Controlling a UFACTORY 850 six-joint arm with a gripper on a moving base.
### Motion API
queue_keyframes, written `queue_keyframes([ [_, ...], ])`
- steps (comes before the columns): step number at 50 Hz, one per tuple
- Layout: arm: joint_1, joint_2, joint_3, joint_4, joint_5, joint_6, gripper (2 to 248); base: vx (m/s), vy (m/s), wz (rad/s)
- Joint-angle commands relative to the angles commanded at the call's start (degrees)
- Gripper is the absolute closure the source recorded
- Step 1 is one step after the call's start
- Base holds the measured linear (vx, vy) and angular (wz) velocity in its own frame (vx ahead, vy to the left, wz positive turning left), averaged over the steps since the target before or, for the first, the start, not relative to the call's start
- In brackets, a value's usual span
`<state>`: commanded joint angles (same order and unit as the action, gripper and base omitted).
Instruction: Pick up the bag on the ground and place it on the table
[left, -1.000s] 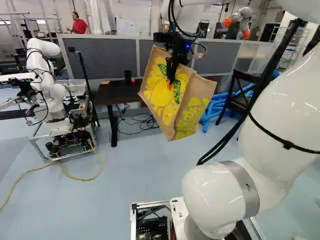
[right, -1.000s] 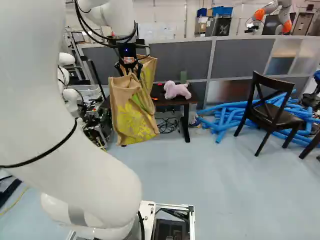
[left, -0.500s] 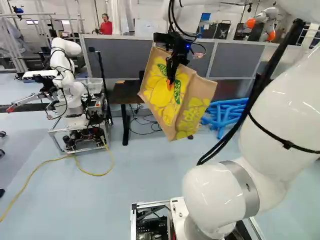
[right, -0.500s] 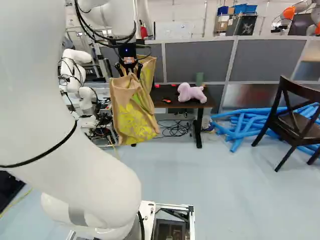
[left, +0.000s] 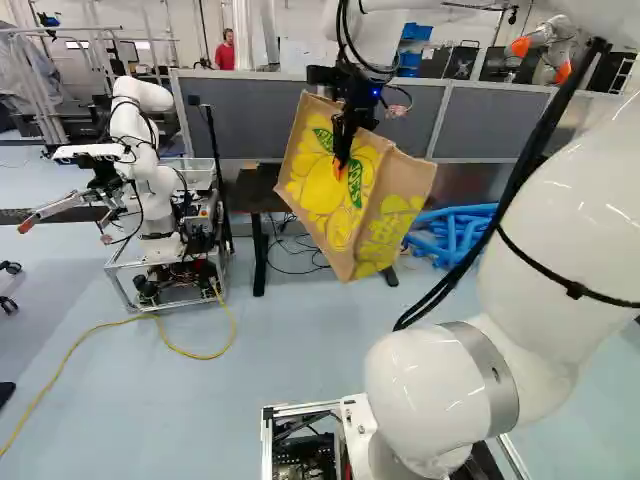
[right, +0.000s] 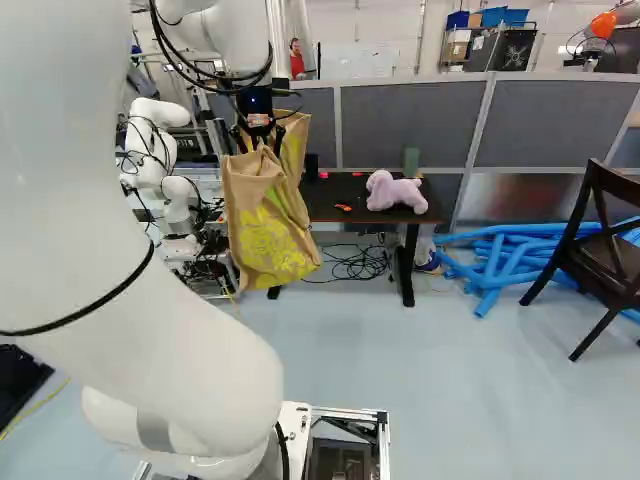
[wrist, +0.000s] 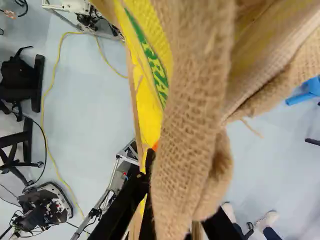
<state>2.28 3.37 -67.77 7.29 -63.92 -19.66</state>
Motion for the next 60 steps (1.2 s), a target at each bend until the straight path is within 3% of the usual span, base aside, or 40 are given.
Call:
queue_keyframes([
  [60, 0.0, 0.0, 0.0, 0.0, 0.0, 0.0, 228, 0.123, 0.045, -0.008],
])
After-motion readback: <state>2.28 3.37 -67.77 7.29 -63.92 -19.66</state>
